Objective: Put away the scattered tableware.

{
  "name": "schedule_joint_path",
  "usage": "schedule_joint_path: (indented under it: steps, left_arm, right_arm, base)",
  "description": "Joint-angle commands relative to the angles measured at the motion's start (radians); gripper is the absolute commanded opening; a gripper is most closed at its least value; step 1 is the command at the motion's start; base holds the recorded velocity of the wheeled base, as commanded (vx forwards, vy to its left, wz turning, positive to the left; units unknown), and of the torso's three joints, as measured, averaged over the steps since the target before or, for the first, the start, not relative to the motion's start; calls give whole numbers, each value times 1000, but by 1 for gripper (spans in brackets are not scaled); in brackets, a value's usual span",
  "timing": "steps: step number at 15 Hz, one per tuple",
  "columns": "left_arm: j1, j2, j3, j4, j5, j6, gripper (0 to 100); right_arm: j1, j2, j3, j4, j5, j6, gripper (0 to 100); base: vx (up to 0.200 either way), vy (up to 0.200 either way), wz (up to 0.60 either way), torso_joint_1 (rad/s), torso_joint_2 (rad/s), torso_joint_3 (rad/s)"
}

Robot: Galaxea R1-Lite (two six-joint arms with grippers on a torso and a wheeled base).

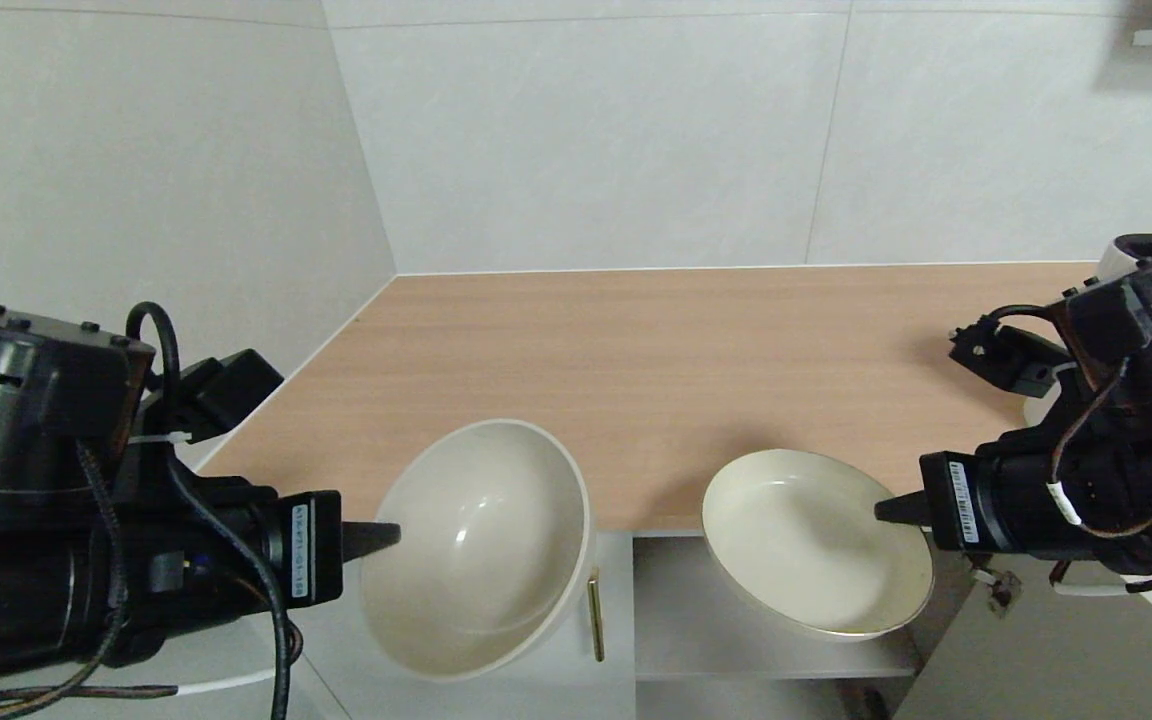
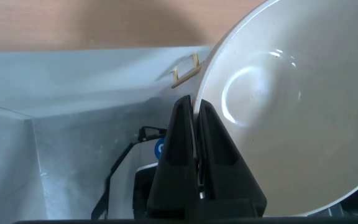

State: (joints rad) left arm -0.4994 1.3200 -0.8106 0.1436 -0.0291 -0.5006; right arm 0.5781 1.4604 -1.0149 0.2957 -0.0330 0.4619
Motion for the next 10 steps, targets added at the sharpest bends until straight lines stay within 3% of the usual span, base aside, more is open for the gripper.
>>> schedule_joint_path:
  steps: [1, 4, 10]
  left_arm:
    - [-8, -1, 7, 1, 0, -1, 0]
    - [-13, -1, 7, 1, 2, -1, 0]
    - [-19, -4, 8, 1, 3, 1, 0]
  right_arm:
    - [0, -9, 27, -1, -2, -17, 0]
    - [0, -2, 38, -12, -4, -31, 0]
    - [0, 28, 95, -125, -50, -34, 0]
  base:
    - [0, 0, 0, 0, 0, 0]
    - [-200, 0, 0, 7, 6, 2]
    - [0, 0, 0, 0, 0, 0]
